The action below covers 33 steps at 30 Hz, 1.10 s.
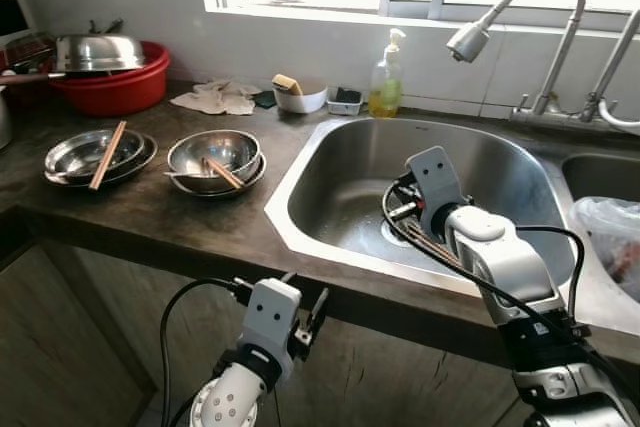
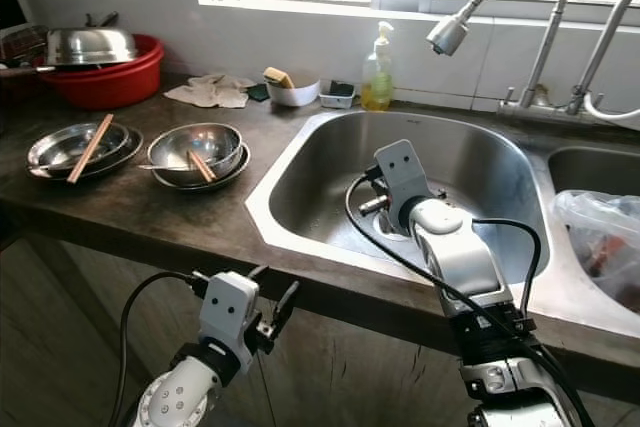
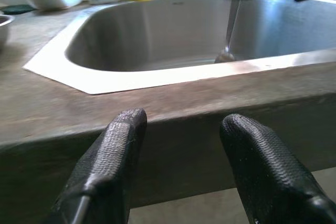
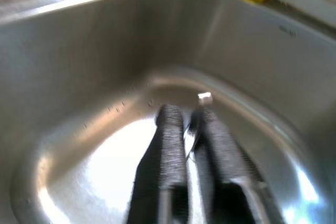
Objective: Kitchen organization
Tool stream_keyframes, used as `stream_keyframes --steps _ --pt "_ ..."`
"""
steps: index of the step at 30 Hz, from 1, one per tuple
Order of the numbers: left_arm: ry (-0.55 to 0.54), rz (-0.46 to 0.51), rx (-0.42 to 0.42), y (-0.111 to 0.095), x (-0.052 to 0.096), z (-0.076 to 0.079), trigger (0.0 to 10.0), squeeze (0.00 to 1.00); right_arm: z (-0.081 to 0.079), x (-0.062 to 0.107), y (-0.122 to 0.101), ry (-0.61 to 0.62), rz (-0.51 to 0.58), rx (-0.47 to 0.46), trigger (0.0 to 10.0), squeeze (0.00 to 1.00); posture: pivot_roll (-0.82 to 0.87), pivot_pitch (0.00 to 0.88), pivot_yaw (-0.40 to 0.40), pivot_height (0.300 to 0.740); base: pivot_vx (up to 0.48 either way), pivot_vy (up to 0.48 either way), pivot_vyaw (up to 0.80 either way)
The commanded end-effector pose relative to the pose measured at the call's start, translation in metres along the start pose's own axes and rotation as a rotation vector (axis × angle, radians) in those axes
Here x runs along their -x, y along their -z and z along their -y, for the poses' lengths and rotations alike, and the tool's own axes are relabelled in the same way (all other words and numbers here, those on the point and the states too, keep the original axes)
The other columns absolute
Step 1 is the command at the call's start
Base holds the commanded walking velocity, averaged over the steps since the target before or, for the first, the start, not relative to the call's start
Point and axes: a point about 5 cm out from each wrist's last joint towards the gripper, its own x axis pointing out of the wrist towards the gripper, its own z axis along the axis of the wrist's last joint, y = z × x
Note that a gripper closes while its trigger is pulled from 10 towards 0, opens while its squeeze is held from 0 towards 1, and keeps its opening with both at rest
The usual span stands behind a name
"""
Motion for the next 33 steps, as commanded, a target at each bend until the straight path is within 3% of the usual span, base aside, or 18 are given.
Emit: stream_keyframes --steps 1,6,7,8,9,12,15,18,24,33 --pt "0.005 -0.001 0.001 -0.002 -0.001 0.002 10.0 0.00 0.003 -0.001 -0.004 0.000 -0.006 0.010 10.0 1.00 0.04 0.000 -0.025 0.740 0.000 0.000 0.00" --pt "0.002 0.000 0.003 -0.002 0.000 0.002 10.0 0.00 0.005 0.000 -0.005 0.023 0.010 -0.020 10.0 1.00 0.04 0.000 -0.027 0.740 0.000 0.000 0.00" --pt "0.002 -0.001 0.004 -0.002 0.001 0.002 10.0 0.00 0.006 0.001 -0.008 0.035 0.036 -0.035 10.0 0.76 0.04 0.000 -0.027 0.740 0.000 0.000 0.00" --pt "0.002 -0.001 0.004 -0.002 0.001 0.002 10.0 0.00 0.006 0.001 -0.008 0.035 0.036 -0.035 10.0 0.76 0.04 0.000 -0.027 0.740 0.000 0.000 0.00" --pt "0.001 -0.001 0.004 -0.002 0.001 0.002 10.0 0.00 0.007 0.003 -0.010 0.053 0.052 -0.046 10.0 0.00 0.04 0.000 -0.025 0.740 0.000 0.000 0.00" --pt "0.002 -0.002 0.004 -0.002 0.001 0.002 10.0 0.00 0.008 0.005 -0.010 0.073 0.064 -0.060 10.0 0.00 0.04 0.000 -0.023 0.740 0.000 0.000 0.00" --pt "0.002 -0.004 0.006 -0.001 0.002 0.002 10.0 0.00 0.010 0.016 -0.021 0.134 0.199 -0.092 10.0 0.00 0.04 0.000 -0.025 0.740 0.000 0.000 0.00" --pt "0.001 -0.004 0.004 -0.002 0.002 0.002 10.0 0.00 0.009 0.023 -0.022 0.165 0.251 -0.124 10.0 0.00 0.04 0.000 -0.026 0.740 0.000 0.000 0.00" --pt "0.000 -0.002 0.002 -0.001 0.002 0.001 10.0 0.00 0.000 0.060 -0.017 0.234 0.439 -0.122 10.0 0.00 0.03 0.000 -0.020 0.740 0.000 0.000 0.00" --pt "-0.001 0.006 -0.007 -0.001 0.004 0.000 10.0 0.00 -0.024 0.100 0.007 0.252 0.512 -0.194 10.0 0.00 0.00 0.000 -0.001 0.740 0.000 0.000 0.00"
